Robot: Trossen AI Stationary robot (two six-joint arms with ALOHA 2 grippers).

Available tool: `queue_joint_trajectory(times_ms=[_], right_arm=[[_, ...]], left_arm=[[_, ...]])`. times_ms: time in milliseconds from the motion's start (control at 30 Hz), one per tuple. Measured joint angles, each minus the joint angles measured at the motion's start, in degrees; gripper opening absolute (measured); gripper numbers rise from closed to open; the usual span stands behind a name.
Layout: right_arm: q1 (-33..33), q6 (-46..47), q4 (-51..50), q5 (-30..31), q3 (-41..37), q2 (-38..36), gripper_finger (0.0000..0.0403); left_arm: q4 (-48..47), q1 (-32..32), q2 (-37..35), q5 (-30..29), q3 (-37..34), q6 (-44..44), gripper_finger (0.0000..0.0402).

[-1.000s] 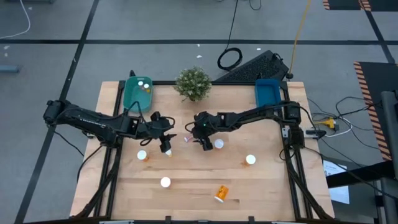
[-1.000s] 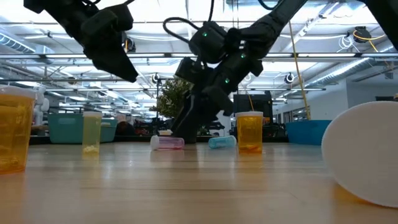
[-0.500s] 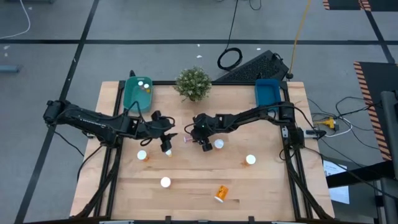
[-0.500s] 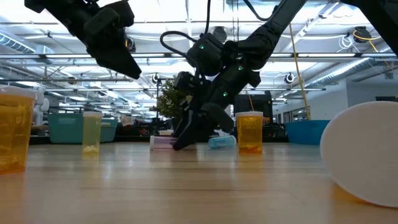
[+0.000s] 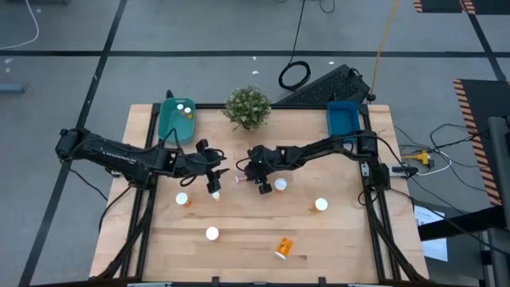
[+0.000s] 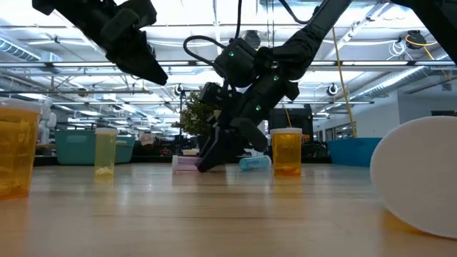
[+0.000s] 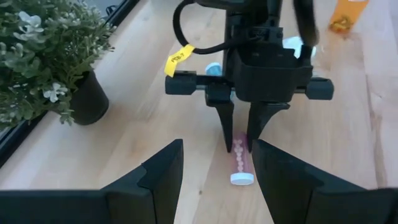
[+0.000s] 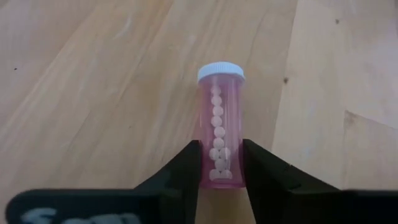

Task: Pick and place medicine bottles into bin by pill shape (circle, oval)
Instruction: Put the pink pill bottle into the green bin

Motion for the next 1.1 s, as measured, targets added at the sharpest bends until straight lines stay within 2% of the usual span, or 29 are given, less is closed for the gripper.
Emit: queue_joint_trajectory(times_ms=[133,400,733,867,1100], right_arm=[[0.0,0.12,-0.4,0.18,-0.09,-1.24,0.0112],[-0.93,0.2,-3.08,0.39,-0.11,-6.21,0.0091],[-1.97,0.62,-9.4,0.25,-1.18,-16.06,0.01],[-2.67,0.42,-7.67,0.1,-5.11,-20.15,0.0097],[-3.99,1.68,6.21,0.13,-13.59,-26.98,0.0099]], left_arm=[[-0.16,0.62,0.0,-0.02,0.0,-0.28,0.0195],[-0.06,0.67,0.0,-0.07,0.0,-0.56,0.0195],[0.54,0.29,0.0,-1.28,0.02,-1.78,0.0195],[2.11,-0.49,0.1,-1.25,0.02,-1.73,0.0196],[17.78,-1.9,5.76,-1.74,0.14,6.16,0.0205]])
